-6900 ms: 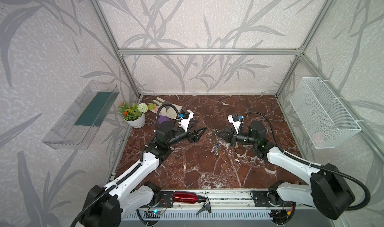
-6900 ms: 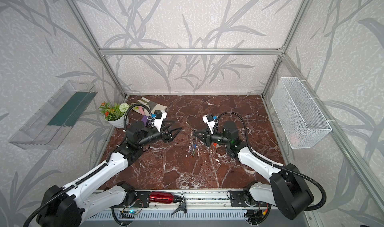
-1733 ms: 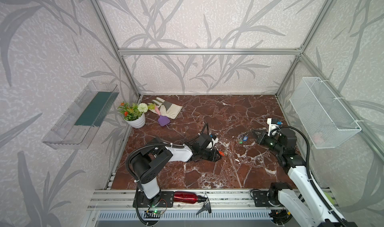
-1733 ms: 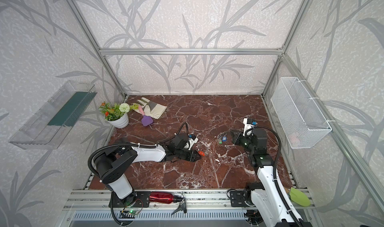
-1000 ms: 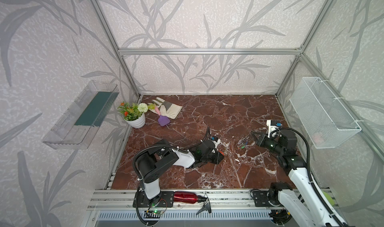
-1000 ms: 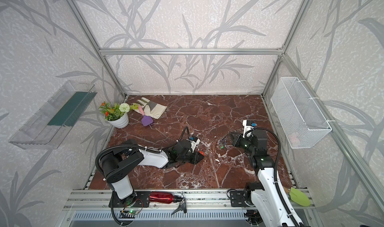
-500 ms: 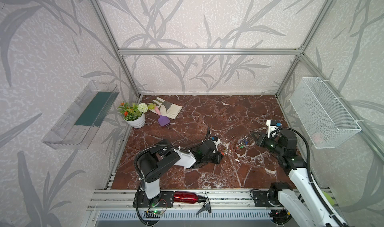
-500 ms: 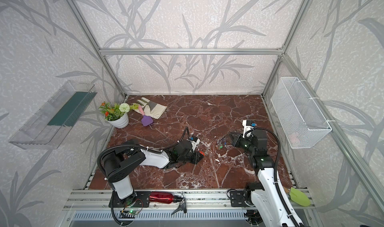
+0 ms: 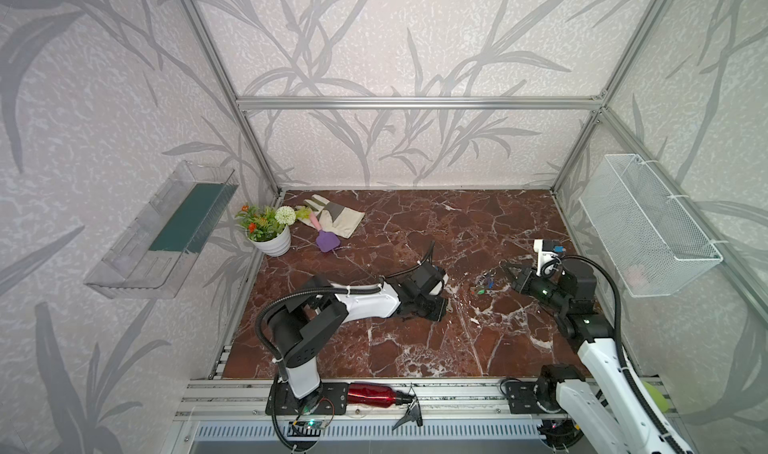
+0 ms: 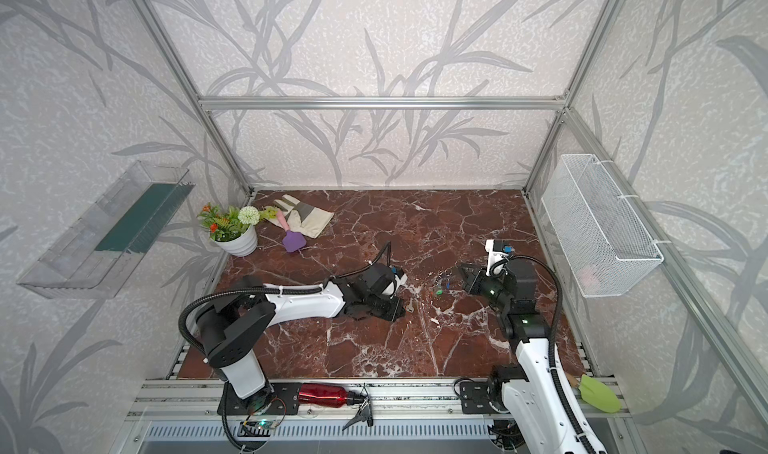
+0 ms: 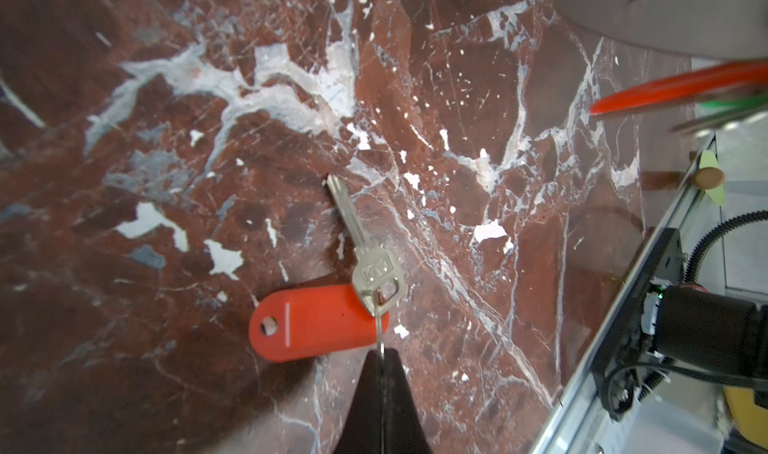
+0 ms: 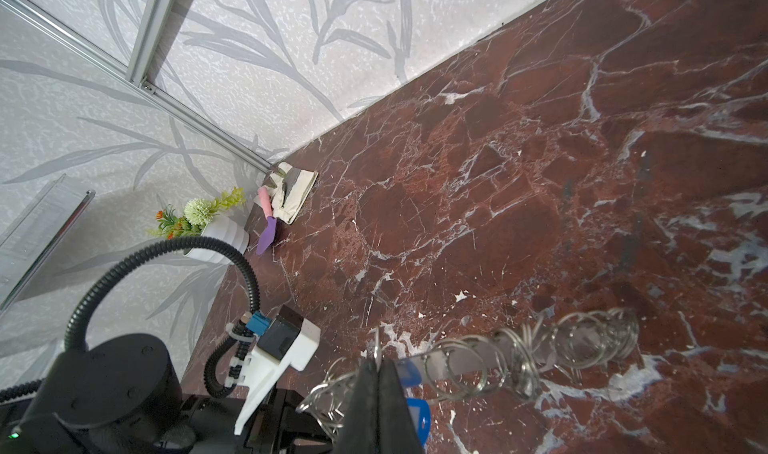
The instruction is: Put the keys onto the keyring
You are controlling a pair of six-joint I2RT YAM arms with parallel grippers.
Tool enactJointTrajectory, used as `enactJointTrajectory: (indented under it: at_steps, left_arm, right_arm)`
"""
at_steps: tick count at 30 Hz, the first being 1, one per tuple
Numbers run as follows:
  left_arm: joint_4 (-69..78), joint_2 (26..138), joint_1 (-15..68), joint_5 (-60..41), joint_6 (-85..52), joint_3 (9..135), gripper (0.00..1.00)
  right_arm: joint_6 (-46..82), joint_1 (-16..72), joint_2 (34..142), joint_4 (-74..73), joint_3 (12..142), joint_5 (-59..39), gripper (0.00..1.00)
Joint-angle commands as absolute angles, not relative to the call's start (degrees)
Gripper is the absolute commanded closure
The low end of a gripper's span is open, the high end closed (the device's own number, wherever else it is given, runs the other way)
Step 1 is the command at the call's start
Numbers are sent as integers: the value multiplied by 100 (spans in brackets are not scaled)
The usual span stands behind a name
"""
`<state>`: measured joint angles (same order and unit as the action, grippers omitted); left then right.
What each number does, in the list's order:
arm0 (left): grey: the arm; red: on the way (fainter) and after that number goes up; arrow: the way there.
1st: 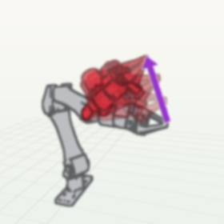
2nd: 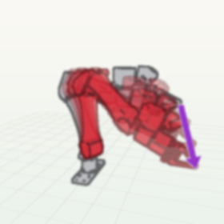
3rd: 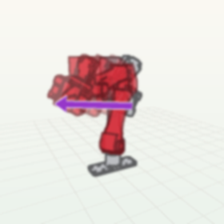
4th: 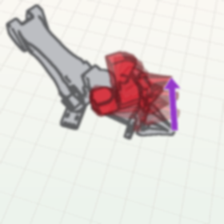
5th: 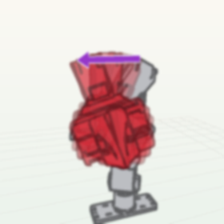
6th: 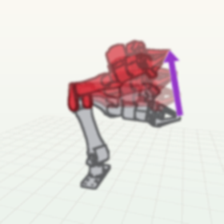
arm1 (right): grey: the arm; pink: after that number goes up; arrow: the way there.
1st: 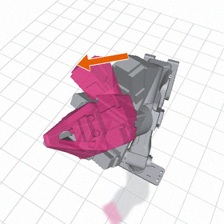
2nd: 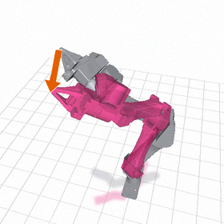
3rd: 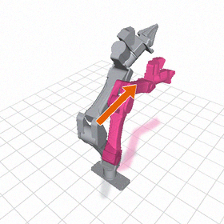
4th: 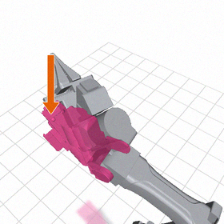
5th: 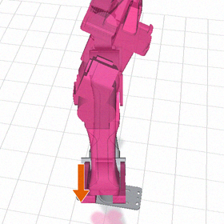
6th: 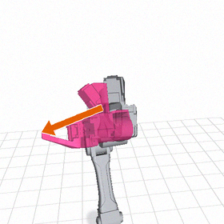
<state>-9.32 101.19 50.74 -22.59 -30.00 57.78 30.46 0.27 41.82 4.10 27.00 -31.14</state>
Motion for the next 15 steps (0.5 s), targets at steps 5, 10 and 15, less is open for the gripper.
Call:
enactJointTrajectory:
  at_steps: [5,10,15]
  left_arm:
    - [-3832,10564,4707,-2913,-1485,7029,100]
    - [-4495,10996,4672,-2997,-1019,7590,100]
    - [-4820,11222,4661,-2925,-750,7831,100]
  right_arm:
    - [3043,49,4096,4,2584,-3244,100]
    - [2956,44,4101,79,2636,-3251,100]
    - [2909,57,4103,102,2628,-3243,100]
